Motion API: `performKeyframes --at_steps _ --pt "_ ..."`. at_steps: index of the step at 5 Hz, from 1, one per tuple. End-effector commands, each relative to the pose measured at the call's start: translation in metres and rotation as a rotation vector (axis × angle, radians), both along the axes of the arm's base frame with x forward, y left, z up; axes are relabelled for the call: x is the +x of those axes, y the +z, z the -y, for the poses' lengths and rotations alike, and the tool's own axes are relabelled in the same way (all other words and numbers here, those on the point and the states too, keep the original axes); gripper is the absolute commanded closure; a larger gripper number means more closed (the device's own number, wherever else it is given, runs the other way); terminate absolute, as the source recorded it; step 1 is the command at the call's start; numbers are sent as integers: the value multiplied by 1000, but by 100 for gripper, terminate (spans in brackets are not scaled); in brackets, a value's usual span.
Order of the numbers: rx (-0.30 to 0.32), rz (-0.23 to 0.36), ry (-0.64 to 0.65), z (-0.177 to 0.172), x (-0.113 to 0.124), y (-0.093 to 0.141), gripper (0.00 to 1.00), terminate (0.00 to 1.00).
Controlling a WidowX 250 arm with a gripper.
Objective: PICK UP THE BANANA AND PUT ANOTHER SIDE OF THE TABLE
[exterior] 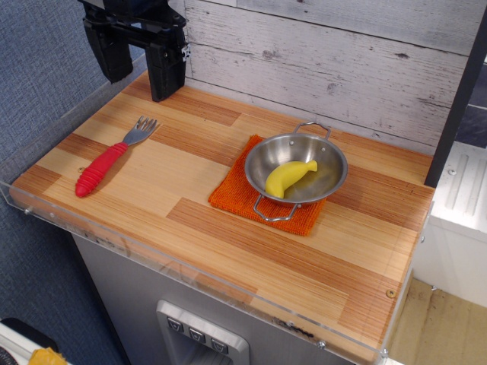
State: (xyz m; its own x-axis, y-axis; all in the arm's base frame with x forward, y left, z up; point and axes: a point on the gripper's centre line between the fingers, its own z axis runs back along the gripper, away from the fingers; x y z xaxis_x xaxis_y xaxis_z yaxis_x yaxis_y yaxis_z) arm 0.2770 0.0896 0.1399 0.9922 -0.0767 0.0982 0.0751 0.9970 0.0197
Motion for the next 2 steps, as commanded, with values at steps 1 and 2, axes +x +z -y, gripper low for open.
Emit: performKeyframes --at_steps 1,2 --pt "0 0 0 0 0 0 0 0" --pt "5 -1 -27 21 13 -3 0 0"
